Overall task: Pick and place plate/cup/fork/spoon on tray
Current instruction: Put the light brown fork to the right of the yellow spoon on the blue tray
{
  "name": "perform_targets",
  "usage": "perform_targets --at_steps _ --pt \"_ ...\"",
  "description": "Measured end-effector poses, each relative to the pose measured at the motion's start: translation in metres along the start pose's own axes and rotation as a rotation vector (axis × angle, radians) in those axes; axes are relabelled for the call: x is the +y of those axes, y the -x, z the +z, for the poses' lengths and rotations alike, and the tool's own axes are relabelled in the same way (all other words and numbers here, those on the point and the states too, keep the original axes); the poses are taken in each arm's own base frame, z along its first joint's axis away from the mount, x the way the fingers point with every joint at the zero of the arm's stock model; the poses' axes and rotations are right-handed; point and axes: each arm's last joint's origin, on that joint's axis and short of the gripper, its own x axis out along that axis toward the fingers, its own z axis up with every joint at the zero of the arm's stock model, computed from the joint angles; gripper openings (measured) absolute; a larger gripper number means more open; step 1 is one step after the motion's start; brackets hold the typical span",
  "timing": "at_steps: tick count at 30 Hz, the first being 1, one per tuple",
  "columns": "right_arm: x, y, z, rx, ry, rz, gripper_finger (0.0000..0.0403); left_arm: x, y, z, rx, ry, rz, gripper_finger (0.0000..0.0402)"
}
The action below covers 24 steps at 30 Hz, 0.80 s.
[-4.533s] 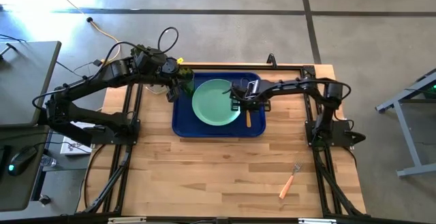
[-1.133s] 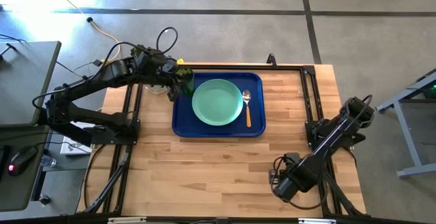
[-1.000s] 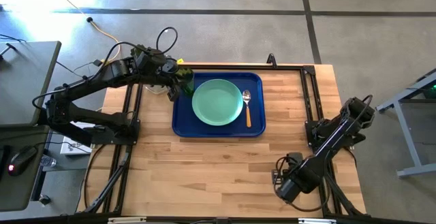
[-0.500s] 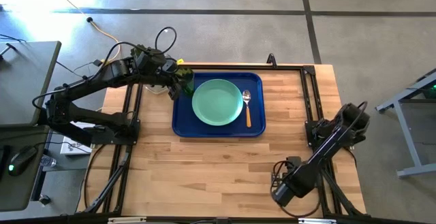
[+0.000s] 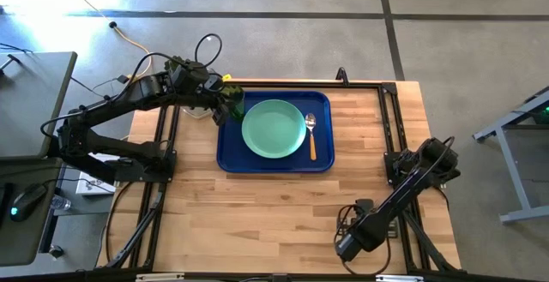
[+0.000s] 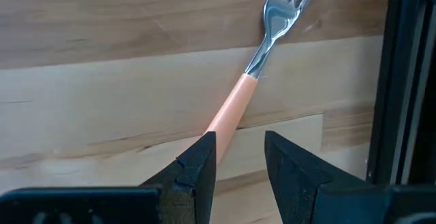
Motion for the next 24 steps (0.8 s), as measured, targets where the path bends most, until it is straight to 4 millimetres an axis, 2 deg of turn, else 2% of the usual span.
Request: perform_targets --at_steps 13,24 --pt "0.010 -0.014 -0.005 0.009 -0.012 -0.027 0.0117 0.000 0.000 0.000 -0.002 0.002 0.000 0.0076" --pt "0.015 -0.015 -0.004 0.032 -0.022 -0.024 0.0117 0.000 0.000 0.000 -0.002 0.002 0.000 0.0076"
